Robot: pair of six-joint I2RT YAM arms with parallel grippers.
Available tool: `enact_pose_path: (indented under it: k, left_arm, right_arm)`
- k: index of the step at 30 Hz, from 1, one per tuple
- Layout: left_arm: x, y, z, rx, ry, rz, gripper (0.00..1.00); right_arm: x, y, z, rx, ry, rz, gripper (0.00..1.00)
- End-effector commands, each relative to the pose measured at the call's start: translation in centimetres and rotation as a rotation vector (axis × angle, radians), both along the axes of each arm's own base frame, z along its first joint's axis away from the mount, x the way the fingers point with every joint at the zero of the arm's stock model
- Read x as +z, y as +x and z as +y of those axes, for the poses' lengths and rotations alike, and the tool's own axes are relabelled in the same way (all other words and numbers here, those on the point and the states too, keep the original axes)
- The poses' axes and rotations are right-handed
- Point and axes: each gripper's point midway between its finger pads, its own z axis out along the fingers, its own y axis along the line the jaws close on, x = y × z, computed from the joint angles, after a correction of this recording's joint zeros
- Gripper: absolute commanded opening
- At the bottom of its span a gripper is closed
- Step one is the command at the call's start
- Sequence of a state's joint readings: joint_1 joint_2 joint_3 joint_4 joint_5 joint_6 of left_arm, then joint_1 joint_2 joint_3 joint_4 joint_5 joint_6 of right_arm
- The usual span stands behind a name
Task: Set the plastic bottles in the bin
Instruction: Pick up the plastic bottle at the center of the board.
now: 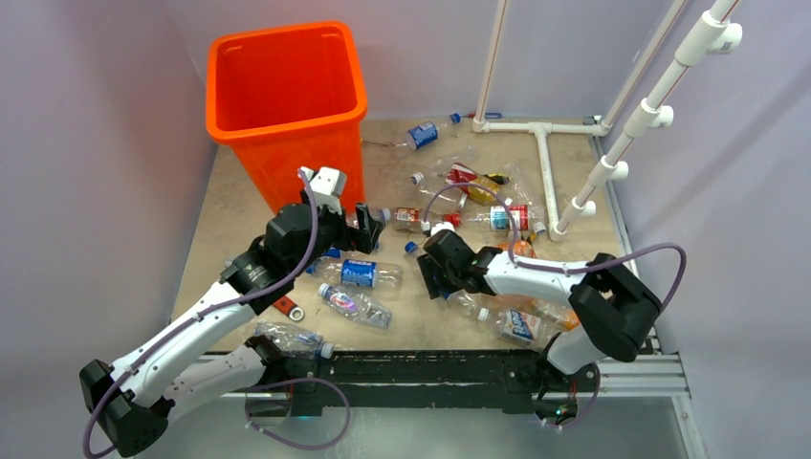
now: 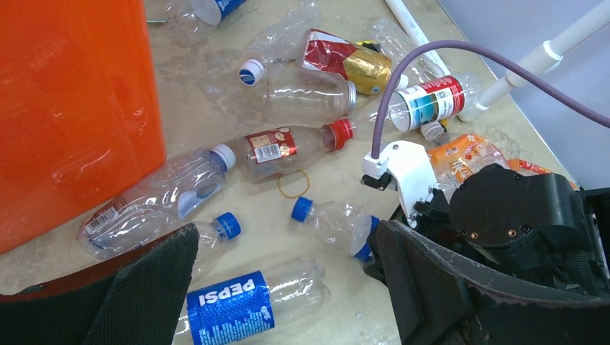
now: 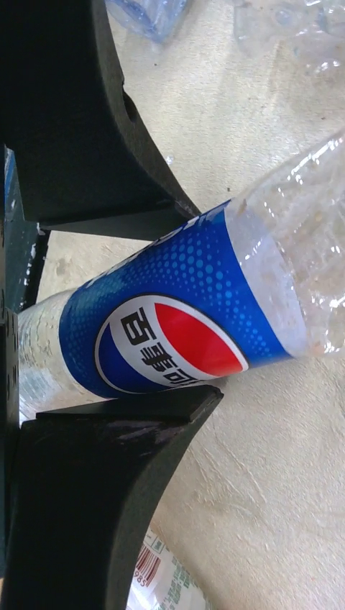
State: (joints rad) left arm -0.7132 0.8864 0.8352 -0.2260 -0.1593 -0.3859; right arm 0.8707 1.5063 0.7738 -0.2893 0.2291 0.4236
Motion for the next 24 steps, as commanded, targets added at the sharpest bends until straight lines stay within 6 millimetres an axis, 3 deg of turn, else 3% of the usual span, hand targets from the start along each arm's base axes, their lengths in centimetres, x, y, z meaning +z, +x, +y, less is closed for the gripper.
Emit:
enact_pose_path:
  k: [1, 5, 15, 20, 24]
  left_arm:
    - [0.6, 0.2, 0.0, 0.009, -0.033, -0.011, 0.94]
    - [0.7, 0.2, 0.1, 0.011, -0.035, -0.012, 0.94]
    - [1.9, 0.0, 0.6, 0.017, -0.063, -0.041, 0.93]
    - [4.2, -0.5, 1.0, 0.008, -0.125, -0.128, 0.93]
    - [7.5, -1.4, 0.9, -0.027, -0.235, -0.243, 0.95]
  right_arm:
    - [1.1, 1.6, 0.3, -0.055, 0.012, -0.077, 0.69]
    - [3.2, 2.3, -0.1, -0.102, 0.044, -0.14, 0.6]
    - [13.4, 2.1, 0.8, -0.047, 0.356, -0.369, 0.42]
    - [20.2, -0.9, 2.6, 0.148, 0.693, -0.528, 0.31]
    - [24.4, -3.7, 3.4, 0.29, 0.895, -0.615, 0.03]
